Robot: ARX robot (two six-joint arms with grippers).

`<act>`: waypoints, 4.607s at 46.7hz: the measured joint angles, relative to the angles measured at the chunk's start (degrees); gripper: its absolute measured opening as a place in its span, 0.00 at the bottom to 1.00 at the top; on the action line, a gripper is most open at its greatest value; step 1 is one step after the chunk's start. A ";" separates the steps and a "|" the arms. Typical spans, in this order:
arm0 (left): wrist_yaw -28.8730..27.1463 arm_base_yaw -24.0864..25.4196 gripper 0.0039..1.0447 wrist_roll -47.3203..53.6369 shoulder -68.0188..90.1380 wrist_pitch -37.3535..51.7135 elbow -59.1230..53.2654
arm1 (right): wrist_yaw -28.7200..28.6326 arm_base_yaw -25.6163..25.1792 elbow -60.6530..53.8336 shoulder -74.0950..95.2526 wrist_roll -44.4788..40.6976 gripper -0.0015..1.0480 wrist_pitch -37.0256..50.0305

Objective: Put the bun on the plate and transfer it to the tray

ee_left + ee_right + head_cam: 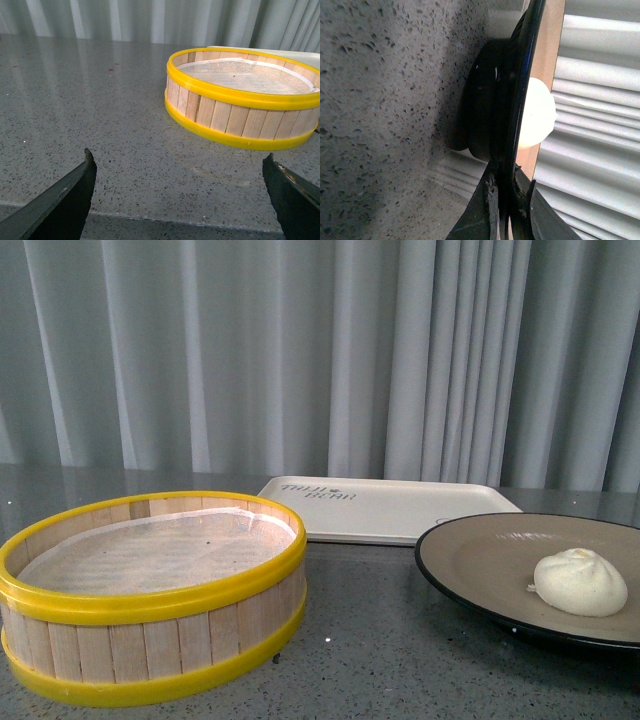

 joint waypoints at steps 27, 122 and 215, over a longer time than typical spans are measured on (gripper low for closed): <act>-0.02 0.00 0.94 0.00 0.00 0.00 0.00 | -1.62 -2.73 7.21 5.33 -0.92 0.03 9.31; 0.00 0.00 0.94 0.00 0.00 0.00 0.00 | -10.05 -5.09 49.53 48.59 4.85 0.03 3.69; -0.02 0.00 0.94 0.00 0.00 0.00 0.00 | 9.03 -3.21 3.15 7.19 94.01 0.14 22.56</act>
